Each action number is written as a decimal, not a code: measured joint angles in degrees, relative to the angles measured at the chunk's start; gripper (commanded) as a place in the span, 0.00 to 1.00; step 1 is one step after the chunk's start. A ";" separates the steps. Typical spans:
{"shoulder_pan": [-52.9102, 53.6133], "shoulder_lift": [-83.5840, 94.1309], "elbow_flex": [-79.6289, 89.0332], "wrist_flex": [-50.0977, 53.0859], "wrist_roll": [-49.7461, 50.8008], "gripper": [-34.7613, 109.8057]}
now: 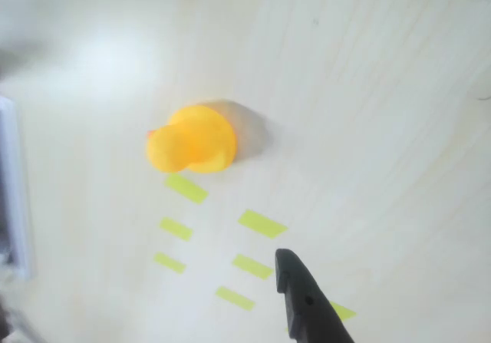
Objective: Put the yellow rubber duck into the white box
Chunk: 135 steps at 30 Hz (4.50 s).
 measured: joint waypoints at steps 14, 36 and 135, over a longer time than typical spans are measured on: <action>-1.58 -30.67 -24.96 7.56 -1.14 0.62; -3.08 -47.99 -37.18 9.76 -4.13 0.56; 52.29 -28.21 -16.96 -23.38 -3.25 0.45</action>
